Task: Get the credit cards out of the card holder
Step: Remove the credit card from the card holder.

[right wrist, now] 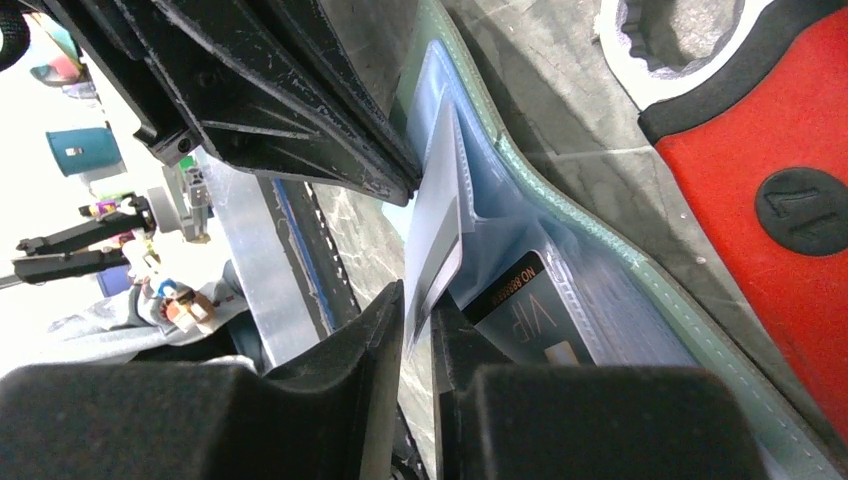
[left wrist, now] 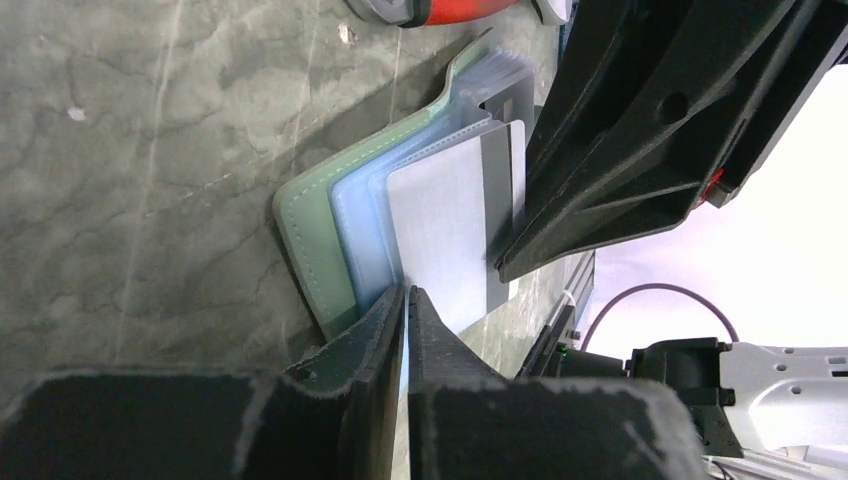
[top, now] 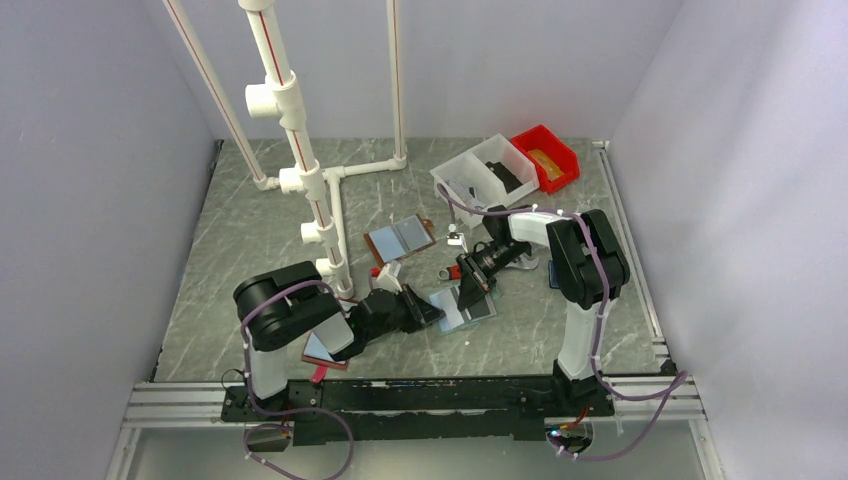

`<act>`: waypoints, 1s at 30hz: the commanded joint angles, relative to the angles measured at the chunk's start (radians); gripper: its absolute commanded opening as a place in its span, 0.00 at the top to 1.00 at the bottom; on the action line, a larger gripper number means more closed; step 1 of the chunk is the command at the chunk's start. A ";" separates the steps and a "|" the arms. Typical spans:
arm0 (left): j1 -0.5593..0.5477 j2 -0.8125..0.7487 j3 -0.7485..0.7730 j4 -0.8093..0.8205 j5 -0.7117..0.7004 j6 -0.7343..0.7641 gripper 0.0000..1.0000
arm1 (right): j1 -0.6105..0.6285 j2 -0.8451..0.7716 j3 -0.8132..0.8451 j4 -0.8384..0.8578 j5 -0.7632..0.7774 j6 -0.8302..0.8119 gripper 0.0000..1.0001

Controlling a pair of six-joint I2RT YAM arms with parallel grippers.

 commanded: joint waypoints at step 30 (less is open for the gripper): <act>0.003 0.066 -0.061 -0.033 -0.042 -0.157 0.91 | -0.098 -0.019 0.031 -0.064 -0.051 -0.040 1.00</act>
